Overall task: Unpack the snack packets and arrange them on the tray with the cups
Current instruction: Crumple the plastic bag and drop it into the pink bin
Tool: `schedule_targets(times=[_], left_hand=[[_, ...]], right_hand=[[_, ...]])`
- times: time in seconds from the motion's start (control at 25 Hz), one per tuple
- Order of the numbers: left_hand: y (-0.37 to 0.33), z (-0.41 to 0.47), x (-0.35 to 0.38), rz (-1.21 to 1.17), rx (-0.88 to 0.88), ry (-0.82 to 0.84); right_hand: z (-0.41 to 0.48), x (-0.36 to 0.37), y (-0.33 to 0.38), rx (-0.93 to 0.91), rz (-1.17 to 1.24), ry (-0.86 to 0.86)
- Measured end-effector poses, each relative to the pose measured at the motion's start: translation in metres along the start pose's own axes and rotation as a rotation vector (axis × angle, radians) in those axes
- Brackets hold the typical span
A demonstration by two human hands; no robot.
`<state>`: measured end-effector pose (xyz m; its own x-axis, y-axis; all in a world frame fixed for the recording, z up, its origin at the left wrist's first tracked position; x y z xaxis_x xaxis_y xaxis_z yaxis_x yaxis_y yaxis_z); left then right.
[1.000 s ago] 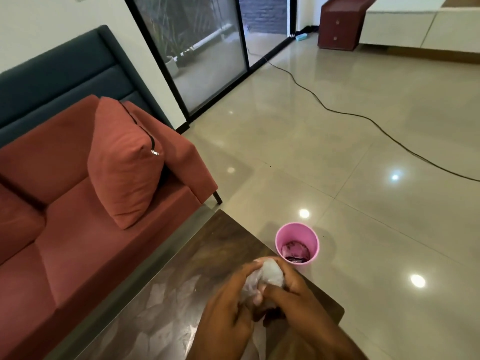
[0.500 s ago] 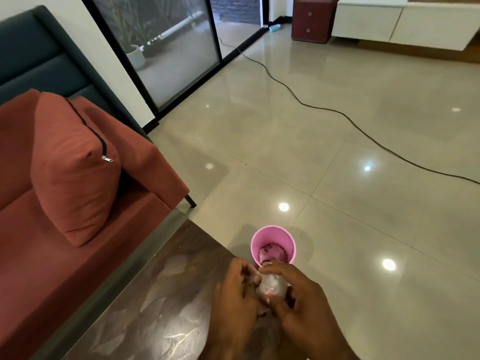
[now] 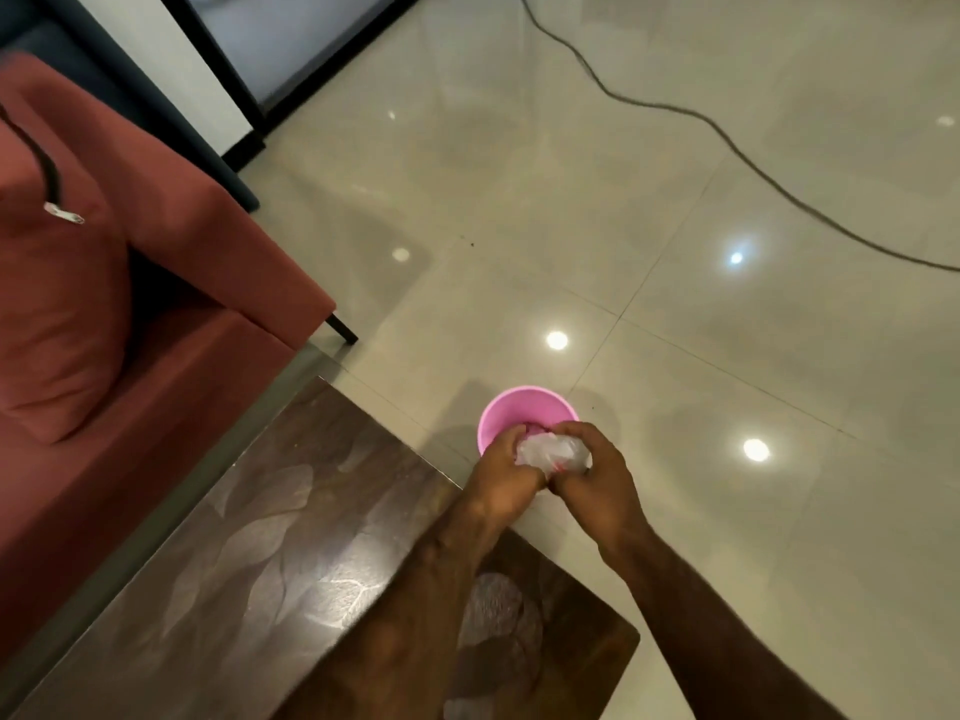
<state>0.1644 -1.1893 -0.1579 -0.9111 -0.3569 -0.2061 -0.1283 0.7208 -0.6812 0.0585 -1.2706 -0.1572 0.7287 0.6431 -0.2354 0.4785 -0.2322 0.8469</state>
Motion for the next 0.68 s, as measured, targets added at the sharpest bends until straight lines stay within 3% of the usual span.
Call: schedule_targets(times=[0.16,0.4,0.68], left_hand=[[0.028,0.054,-0.01,0.123,-0.055,-0.057],[0.045,0.092,-0.016,0.241,0.007,-0.073],[0.043,0.075,-0.018,0.388,0.02,-0.06]], right_hand=[[0.062,0.01,-0.05,0.073,-0.006,-0.051],[0.126,0.029,-0.096,0.138,-0.139,-0.013],[0.1,0.025,-0.094,0.161,-0.21,0.027]])
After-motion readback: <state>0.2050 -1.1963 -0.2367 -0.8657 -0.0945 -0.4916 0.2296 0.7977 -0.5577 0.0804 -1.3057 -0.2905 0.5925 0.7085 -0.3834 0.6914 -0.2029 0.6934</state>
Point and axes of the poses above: each hand's wrist, its own z-axis towards the middle knuckle, its own x-axis out of the palm, y = z × x, the point moved 10 cm from there along z, towards the middle knuckle, and after that the axes turned 2 degrees about y, right-handed, at the moved point
